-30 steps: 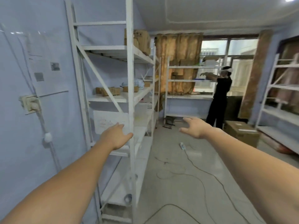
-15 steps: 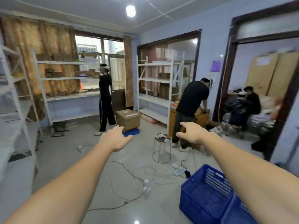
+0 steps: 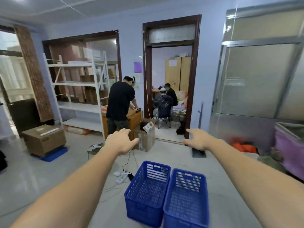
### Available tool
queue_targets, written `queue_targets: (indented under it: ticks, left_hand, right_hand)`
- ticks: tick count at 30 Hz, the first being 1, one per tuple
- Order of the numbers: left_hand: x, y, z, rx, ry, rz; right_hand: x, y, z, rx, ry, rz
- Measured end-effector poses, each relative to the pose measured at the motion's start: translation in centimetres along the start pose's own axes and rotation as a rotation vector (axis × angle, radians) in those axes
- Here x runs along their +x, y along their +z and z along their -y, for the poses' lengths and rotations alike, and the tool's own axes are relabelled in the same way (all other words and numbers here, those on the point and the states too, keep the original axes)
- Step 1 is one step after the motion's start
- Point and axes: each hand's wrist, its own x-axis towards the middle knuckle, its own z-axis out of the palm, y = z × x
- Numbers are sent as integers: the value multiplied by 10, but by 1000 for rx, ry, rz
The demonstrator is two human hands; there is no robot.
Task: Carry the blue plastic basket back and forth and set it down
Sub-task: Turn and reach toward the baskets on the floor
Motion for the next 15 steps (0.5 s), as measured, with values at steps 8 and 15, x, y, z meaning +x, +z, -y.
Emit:
queue_targets:
  ticks: [8,15]
  left_hand:
    - [86,39,-64,-4,155,53]
    - [144,84,-153,-17,301,126]
  right_hand:
    - [-12,4,-87,-43,230,-45]
    - [-7,3,-174,-48,378,-48]
